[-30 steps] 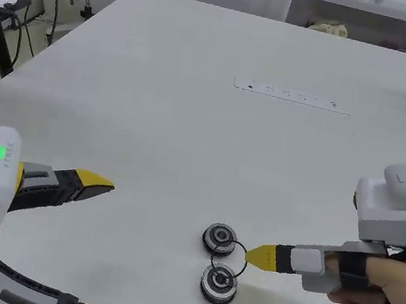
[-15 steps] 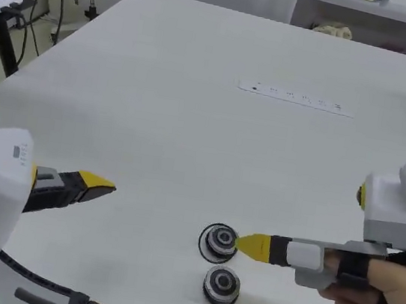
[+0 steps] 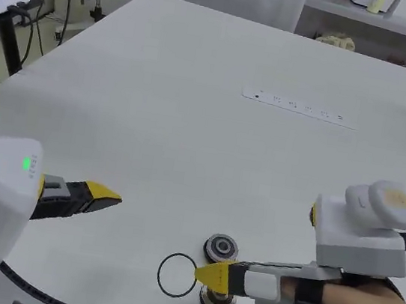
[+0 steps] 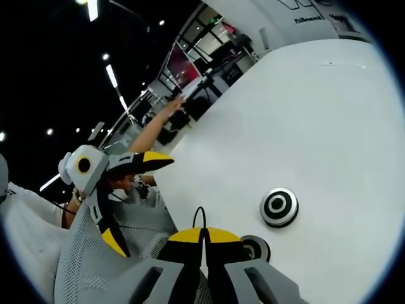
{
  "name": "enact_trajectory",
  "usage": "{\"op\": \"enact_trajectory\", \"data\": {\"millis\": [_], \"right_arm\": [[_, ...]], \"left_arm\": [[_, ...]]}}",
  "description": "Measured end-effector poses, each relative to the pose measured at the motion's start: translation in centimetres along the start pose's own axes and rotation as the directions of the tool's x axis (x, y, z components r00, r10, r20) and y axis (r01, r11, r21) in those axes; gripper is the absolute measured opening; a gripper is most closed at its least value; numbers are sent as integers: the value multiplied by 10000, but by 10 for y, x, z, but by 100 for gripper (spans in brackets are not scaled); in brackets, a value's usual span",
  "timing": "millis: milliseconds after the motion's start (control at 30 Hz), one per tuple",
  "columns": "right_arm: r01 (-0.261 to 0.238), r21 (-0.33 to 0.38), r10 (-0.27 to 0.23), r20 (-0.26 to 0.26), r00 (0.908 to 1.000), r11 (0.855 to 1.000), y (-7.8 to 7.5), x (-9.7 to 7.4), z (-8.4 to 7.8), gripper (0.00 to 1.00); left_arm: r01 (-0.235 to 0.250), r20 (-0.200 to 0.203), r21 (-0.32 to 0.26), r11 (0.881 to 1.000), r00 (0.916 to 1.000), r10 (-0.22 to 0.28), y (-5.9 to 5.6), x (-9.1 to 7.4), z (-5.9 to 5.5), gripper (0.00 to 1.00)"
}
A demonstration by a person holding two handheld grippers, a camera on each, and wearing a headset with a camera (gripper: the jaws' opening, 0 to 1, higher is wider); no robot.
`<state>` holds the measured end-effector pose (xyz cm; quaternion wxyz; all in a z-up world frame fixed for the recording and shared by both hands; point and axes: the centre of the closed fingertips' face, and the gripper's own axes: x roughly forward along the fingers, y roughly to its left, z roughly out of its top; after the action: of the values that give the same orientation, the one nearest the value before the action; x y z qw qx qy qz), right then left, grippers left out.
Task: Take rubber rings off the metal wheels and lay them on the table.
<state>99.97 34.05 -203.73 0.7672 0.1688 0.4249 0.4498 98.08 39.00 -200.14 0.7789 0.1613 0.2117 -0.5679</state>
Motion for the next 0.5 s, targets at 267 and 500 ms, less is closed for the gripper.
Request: {"op": "enact_trajectory", "data": {"millis": [267,500], "right_arm": [[207,-173,-215,-472,9987,9996,-8,16,-1,0],[797,-491,-837,-849,9929,9956,-17,30,-3,0]], "left_arm": [[-69,101,-30,10000,9999,70,1,-1,2,91],[-22,-9,32,10000,10000,22,1,0,0,91]]}}
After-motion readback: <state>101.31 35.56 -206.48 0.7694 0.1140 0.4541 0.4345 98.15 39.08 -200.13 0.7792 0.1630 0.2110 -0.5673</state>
